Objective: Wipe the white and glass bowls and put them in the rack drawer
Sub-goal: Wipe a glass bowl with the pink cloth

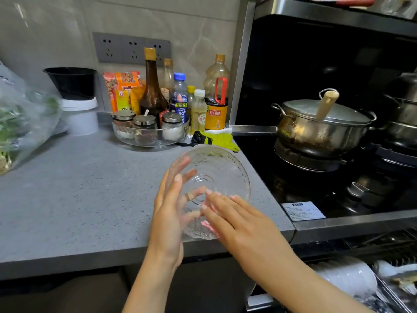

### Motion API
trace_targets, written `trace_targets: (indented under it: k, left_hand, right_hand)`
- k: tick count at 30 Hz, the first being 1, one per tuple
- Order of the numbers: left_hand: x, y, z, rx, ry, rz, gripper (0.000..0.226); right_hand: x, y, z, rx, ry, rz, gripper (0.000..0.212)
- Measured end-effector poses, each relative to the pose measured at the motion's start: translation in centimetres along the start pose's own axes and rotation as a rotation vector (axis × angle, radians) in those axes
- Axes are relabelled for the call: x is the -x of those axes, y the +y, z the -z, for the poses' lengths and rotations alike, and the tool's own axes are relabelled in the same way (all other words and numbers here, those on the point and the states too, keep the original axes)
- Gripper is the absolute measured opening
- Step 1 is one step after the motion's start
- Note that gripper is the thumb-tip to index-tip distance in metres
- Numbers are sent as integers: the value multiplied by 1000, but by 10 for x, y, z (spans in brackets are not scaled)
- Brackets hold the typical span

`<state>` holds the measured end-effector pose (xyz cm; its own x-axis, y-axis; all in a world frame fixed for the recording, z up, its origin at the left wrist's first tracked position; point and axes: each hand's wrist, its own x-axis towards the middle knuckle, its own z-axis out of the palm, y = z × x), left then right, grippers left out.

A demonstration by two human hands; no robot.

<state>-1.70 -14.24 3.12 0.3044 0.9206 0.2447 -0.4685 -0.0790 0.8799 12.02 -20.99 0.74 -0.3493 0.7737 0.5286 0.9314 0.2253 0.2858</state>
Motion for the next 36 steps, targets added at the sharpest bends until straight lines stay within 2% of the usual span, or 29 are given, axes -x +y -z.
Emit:
trace_targets:
  k: [2,6,8,9,12,13,15,18,19,21,22,24,27,29,32,34,35,36]
  left_hand:
    - [3,-1,-4,34,-22,35,36]
    - [10,-10,-19,112,-24,88,36]
    - [9,-7,-14,107,-25,102,38]
    - [5,-5,-9,86,-33,101,39]
    - [0,2,3,13,-67,90,42]
    - [1,1,1,15,-70,81,40]
    - [6,-3,-8,27,-56,35,37]
    - [11,-9,-21,37,-12,3,37]
    - [11,-8,-20,41,-10,14,38]
    - [6,-1,-9,10,-29,27,43]
    - [2,2,-3,-19,-46,36,43]
    - [-1,3,5,-65,-72,55,44]
    - [5,1,-3,-36,-81,38,41]
    - [12,-5,-18,12,-59,31,43]
    - [13,-9,-23,42,-13,39,46]
    - [5,-3,-13,-13,-38,37,46]
    - [1,-1,-8,-45,-63,47,46]
    - [-2,1,-3,-73,-82,61,45]
  right_hand:
    - [-6,-2,6,10,33,-2,40]
    - [-20,-24,9,-87,-2,-148,75]
    - [-17,-23,4,-83,-9,-117,79]
    - [-13,-18,0,-82,-4,-76,75]
    - [-5,-3,-4,-12,33,12,43]
    - [-6,-2,-3,-7,46,5,41]
    - [-13,-9,1,-40,56,-61,46]
    - [-21,-24,4,-110,32,-160,73]
    - [-22,-24,4,-110,50,-150,67]
    - [-18,-14,5,-116,119,-54,32]
    - [-16,-7,8,-97,156,-16,31]
    - [-10,5,6,-59,170,38,47]
    - [-12,-2,5,-43,185,2,44]
    - [-16,-14,7,-109,196,-60,30]
    - [-16,-18,3,-171,140,-105,55]
    - [-11,-7,0,-152,155,-28,32]
    - [-9,-3,2,-112,173,-10,33]
    - [-6,4,0,-71,161,9,47]
